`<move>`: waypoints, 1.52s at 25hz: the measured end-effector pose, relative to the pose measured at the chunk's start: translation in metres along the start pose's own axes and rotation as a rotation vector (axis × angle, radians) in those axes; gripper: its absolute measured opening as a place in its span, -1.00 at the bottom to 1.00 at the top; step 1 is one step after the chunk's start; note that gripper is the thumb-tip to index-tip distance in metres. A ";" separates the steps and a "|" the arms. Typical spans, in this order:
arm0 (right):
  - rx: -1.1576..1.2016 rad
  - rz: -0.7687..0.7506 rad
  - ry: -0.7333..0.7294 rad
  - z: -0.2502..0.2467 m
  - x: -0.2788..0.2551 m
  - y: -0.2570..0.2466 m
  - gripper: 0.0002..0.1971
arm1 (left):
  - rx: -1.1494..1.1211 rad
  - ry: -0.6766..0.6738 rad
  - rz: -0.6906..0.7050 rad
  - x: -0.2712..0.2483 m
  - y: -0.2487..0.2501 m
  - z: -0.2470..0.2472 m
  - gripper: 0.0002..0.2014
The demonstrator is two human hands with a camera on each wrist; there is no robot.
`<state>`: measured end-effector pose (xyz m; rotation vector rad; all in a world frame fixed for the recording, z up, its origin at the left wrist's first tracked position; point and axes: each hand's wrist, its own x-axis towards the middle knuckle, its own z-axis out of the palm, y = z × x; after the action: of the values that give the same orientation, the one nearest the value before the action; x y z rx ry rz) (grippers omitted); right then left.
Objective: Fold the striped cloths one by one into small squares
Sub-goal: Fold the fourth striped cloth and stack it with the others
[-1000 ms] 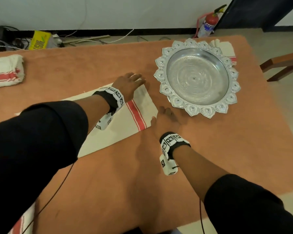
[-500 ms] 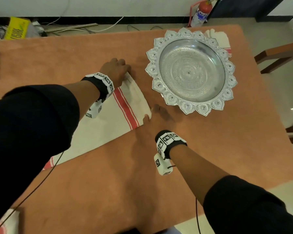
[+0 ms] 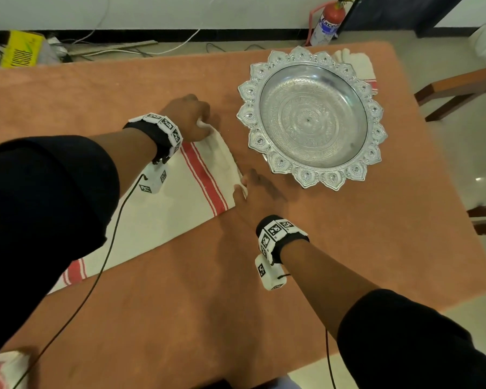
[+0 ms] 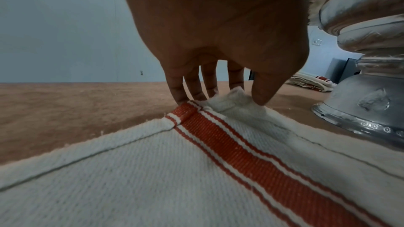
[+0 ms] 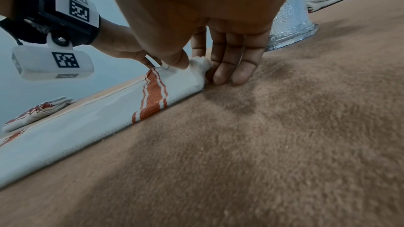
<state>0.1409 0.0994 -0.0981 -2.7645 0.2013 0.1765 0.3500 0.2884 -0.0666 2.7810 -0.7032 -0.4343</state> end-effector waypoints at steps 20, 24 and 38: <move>0.142 -0.053 -0.004 -0.005 0.001 0.000 -0.84 | 0.033 0.024 0.022 -0.001 -0.002 -0.028 -0.76; 0.265 -0.070 0.014 -0.010 -0.008 -0.006 -0.71 | -0.039 0.110 0.021 -0.025 -0.004 -0.055 -0.83; 0.275 -0.314 -0.094 -0.037 -0.050 -0.085 -0.88 | 0.049 0.188 -0.099 -0.145 -0.058 -0.089 -0.81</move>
<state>0.1090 0.1708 -0.0271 -2.4667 -0.2171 0.1802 0.2836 0.4237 0.0308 2.8630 -0.5417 -0.1716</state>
